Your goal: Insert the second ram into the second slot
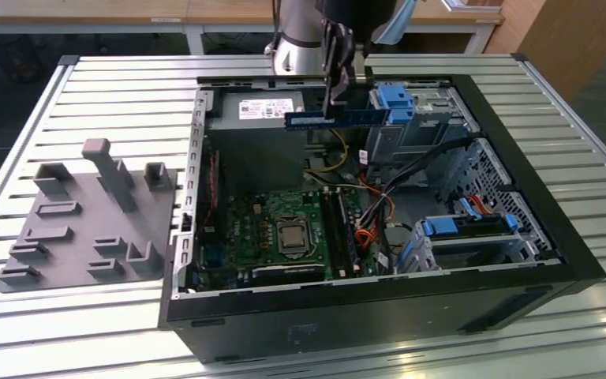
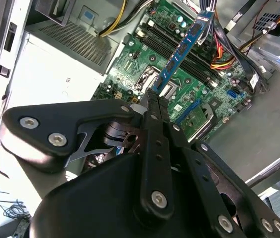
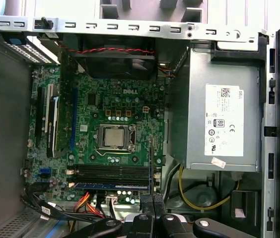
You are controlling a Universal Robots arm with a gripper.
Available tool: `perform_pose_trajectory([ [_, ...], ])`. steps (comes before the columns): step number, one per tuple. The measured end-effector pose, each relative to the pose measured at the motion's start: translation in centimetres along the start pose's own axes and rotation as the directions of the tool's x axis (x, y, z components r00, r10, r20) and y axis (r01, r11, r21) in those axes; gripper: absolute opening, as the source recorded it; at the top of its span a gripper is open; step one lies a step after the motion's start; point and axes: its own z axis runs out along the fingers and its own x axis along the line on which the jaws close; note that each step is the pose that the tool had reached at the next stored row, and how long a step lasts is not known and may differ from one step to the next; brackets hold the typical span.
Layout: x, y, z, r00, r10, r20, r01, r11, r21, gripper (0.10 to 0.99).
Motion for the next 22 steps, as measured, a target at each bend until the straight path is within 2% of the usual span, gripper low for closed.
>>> perform_pose_trajectory([
  [22, 0.68, 0.02, 0.0, 1.0, 0.0, -0.0002, 0.0, 1.0, 0.0, 0.114],
])
